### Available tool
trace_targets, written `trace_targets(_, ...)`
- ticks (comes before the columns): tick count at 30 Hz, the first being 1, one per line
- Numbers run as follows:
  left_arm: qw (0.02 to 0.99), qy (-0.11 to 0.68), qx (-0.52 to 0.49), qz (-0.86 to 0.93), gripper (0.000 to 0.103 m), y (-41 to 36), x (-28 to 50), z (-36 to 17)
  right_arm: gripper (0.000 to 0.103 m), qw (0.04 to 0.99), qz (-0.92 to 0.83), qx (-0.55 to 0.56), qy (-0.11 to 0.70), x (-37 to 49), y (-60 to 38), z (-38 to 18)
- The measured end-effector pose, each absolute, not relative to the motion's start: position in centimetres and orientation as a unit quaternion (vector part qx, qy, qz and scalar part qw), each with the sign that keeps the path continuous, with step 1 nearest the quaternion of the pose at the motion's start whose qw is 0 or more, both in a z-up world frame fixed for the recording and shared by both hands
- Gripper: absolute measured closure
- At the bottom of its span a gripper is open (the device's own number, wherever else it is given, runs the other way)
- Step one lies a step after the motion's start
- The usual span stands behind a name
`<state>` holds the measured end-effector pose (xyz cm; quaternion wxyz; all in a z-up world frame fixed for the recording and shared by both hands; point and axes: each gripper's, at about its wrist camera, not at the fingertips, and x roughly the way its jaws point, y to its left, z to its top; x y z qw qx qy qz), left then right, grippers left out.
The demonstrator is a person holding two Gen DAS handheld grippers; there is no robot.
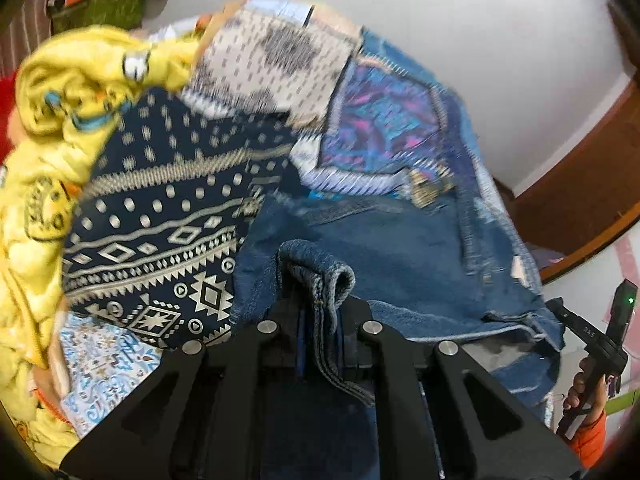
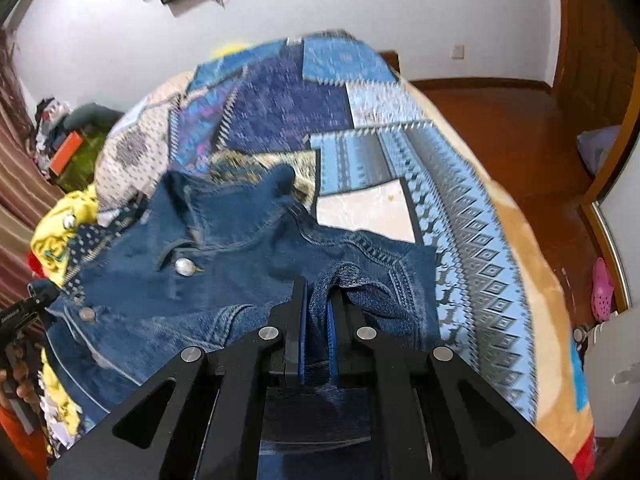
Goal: Fold large clothes
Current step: 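Grasp the jacket hem with the left tool while the right tool grasps the hem too, then lift the hem with both tools and fold it over toward the collar, releasing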
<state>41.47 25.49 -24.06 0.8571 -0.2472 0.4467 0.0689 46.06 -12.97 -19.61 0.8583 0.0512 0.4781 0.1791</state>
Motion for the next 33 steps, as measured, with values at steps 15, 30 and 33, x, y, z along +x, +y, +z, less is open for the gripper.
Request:
trace_targets(15, 0.847, 0.494, -0.184, 0.075, 0.086, 24.4, 43.0, -27.9, 0.092, 0.849, 0.213, -0.068, 0.479, 44.6, -12.6, -20.3)
trace_targets(30, 0.878, 0.458, -0.075, 0.118, 0.03, 22.1, 39.5, -21.7, 0.029, 0.89, 0.116, -0.075, 0.435, 39.8, -20.1, -14.9)
trace_targets(33, 0.889, 0.437, -0.076, 0.11, 0.025, 21.7, 37.9, -19.4, 0.029, 0.891, 0.131, -0.062, 0.43, 38.3, -19.8, -14.5)
